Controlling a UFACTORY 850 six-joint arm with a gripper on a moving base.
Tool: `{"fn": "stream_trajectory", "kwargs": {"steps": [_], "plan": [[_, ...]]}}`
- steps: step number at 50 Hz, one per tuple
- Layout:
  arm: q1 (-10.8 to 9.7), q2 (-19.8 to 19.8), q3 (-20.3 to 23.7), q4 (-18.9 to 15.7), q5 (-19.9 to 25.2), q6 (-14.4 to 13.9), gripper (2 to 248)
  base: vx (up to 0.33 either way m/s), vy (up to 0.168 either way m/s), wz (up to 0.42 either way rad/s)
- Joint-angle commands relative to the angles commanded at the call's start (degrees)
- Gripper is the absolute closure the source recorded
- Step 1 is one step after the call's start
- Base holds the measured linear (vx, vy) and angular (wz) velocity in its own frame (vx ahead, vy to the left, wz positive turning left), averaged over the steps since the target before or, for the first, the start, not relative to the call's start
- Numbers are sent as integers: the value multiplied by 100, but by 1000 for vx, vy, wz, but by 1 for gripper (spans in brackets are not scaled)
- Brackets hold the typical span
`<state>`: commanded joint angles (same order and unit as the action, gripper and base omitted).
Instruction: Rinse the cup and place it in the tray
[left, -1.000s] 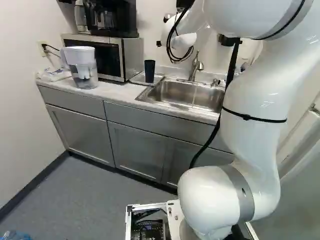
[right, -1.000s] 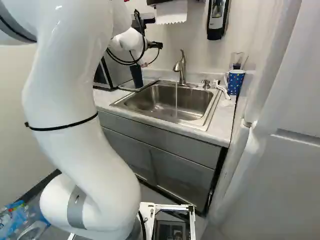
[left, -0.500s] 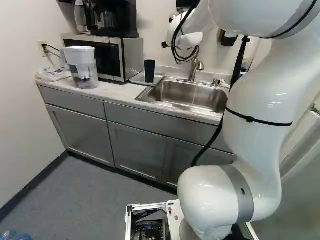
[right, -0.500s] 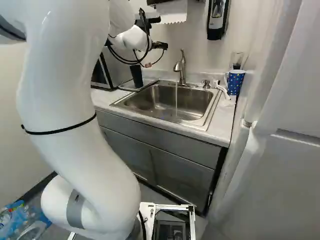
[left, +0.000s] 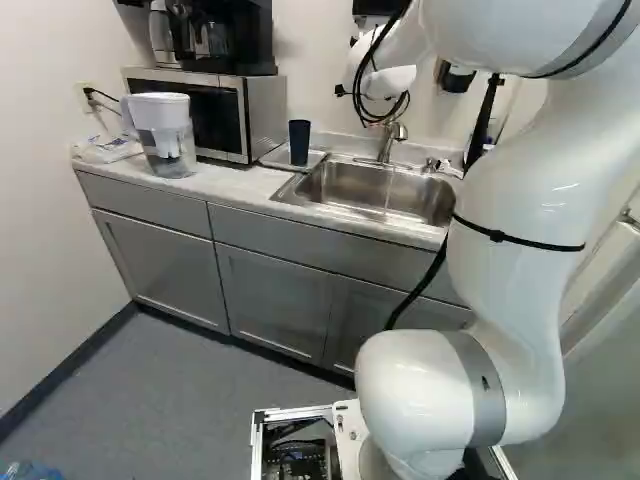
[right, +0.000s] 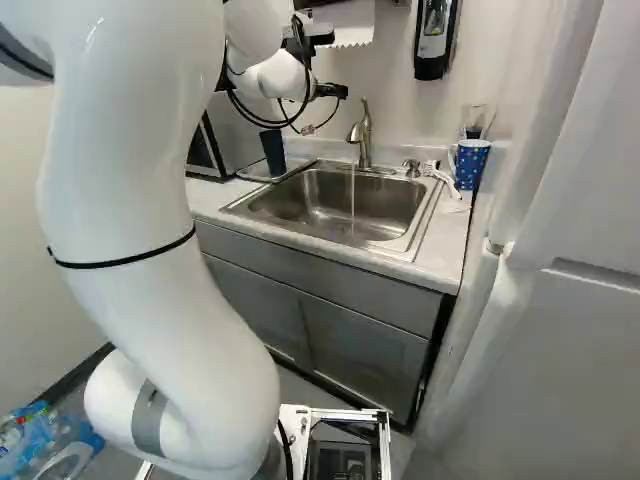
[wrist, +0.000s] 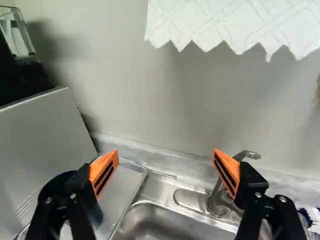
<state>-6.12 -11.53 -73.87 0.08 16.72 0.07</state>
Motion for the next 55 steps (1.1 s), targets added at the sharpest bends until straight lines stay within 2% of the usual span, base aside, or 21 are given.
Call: {"fn": "stream_trajectory", "kwargs": {"steps": [31, 55], "plan": [[-269, -242, -268, 0, 394, 0, 3, 0, 0, 0], [-448, -473, -527, 0, 402, 0, 3, 0, 0, 0]]}}
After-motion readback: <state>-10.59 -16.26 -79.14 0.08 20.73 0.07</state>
